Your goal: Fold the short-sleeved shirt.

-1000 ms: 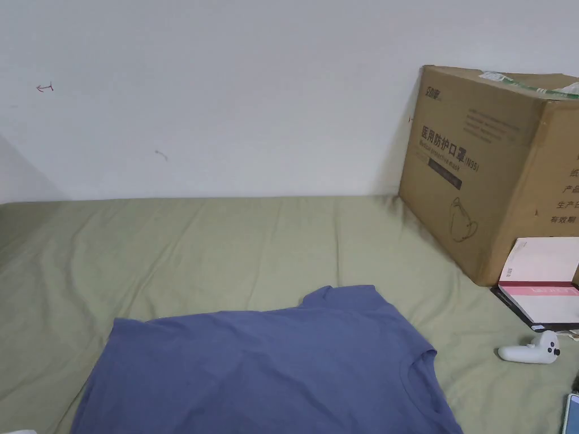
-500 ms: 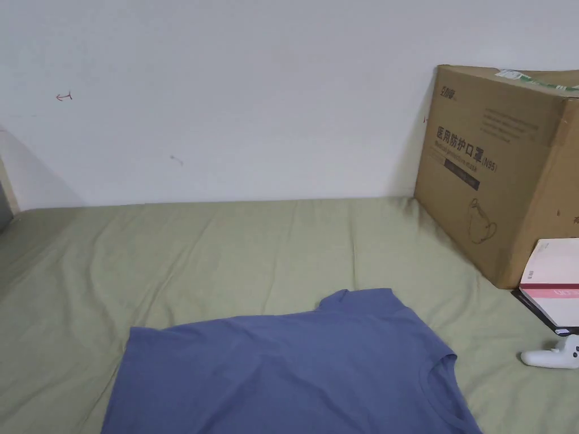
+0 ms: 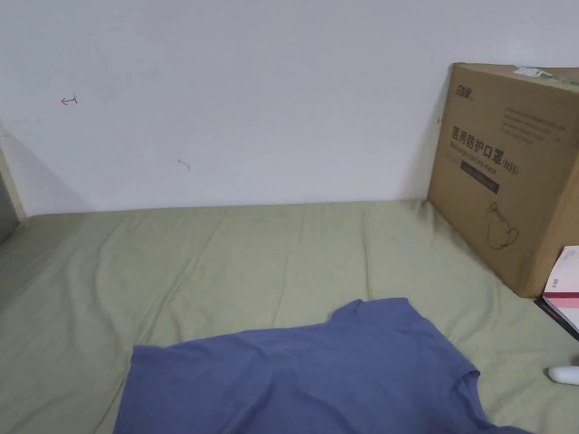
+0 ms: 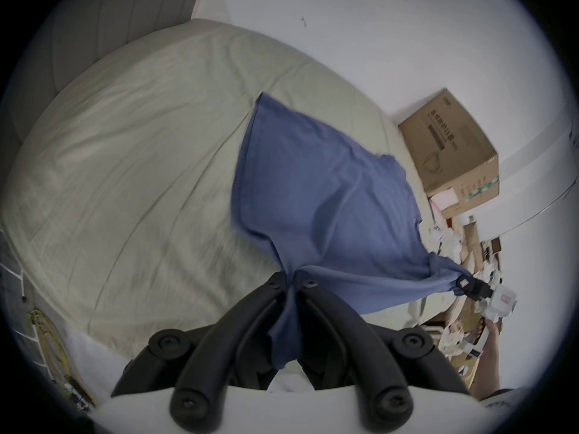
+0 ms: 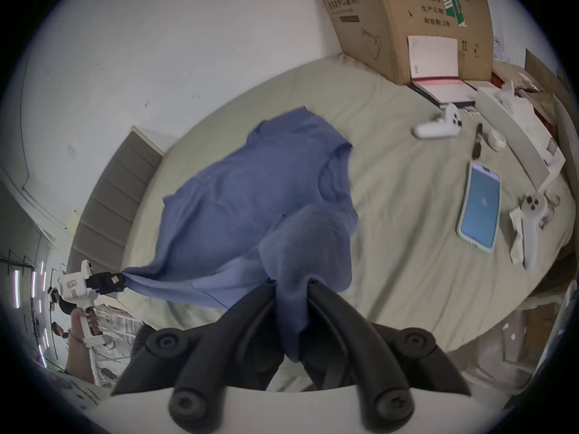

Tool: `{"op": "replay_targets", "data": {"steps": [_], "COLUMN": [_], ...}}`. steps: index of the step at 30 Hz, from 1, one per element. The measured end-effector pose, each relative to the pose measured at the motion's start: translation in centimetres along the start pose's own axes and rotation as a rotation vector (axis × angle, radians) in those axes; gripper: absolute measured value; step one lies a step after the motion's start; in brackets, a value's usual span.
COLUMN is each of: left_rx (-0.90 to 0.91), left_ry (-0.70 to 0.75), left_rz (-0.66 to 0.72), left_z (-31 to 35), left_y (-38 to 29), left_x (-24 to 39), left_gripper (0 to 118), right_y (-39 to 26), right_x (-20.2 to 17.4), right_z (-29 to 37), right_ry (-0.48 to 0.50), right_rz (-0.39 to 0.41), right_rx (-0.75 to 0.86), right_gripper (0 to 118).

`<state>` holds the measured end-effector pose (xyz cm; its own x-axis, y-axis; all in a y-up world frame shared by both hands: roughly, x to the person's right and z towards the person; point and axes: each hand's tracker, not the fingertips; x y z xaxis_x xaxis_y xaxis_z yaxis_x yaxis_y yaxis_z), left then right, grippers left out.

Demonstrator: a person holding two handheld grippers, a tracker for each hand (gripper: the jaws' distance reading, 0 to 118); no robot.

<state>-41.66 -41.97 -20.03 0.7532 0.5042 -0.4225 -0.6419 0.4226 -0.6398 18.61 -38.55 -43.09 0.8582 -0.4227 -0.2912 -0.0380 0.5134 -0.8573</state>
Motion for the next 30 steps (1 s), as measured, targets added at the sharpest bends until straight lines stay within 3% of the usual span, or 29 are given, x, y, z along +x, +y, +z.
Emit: {"op": "replay_targets", "data": {"steps": [4, 10, 12, 13, 14, 15, 16, 17, 19, 22, 27, 30], "left_rx": [-0.005, -0.013, -0.016, -0.011, -0.008, 0.000, 0.007, 0.006, 0.017, 0.051, 0.300, 0.472], "left_ry": [0.005, 0.015, 0.039, 0.035, 0.038, 0.052, 0.064, 0.063, 0.057, 0.035, 0.098, 0.073], "left_rz": [0.048, 0.126, 0.168, 0.183, 0.190, 0.198, 0.196, 0.196, 0.189, 0.109, -0.164, -0.224], "left_z": [-2.9, -10.6, -12.8, -13.8, -14.4, -15.0, -15.4, -15.7, -15.4, -13.8, -7.5, -3.8], "left_y": [5.0, 11.0, 11.7, 11.8, 12.0, 11.9, 11.8, 11.6, 11.0, 10.8, 9.3, 6.9], "left_x": [1.3, 0.9, 0.5, 0.2, -0.4, -0.6, -0.8, -1.0, -1.2, -0.3, 3.5, 4.6], "left_gripper": [4, 4, 12, 25, 51, 75, 99, 107, 105, 105, 105, 105], "right_y": [5.5, 12.0, 12.8, 12.9, 12.8, 12.7, 12.5, 12.2, 11.9, 11.7, 10.3, 8.0], "right_x": [0.0, 0.8, 1.4, 1.6, 1.7, 2.4, 2.6, 2.7, 3.5, 3.1, -0.1, -2.8], "right_z": [-4.1, -13.5, -16.4, -17.8, -18.9, -19.9, -20.6, -21.0, -21.4, -19.9, -13.1, -8.5], "right_ry": [0.035, 0.018, 0.010, -0.002, -0.023, -0.043, -0.066, -0.071, -0.066, -0.045, -0.067, -0.034], "right_rz": [-0.102, -0.185, -0.235, -0.262, -0.288, -0.306, -0.329, -0.343, -0.353, -0.336, -0.144, -0.022], "right_rx": [-0.006, -0.023, -0.012, -0.008, -0.001, 0.007, 0.023, 0.025, 0.045, 0.061, 0.199, 0.298], "right_gripper": [5, 5, 5, 5, 13, 40, 79, 106, 106, 106, 106, 106]}}
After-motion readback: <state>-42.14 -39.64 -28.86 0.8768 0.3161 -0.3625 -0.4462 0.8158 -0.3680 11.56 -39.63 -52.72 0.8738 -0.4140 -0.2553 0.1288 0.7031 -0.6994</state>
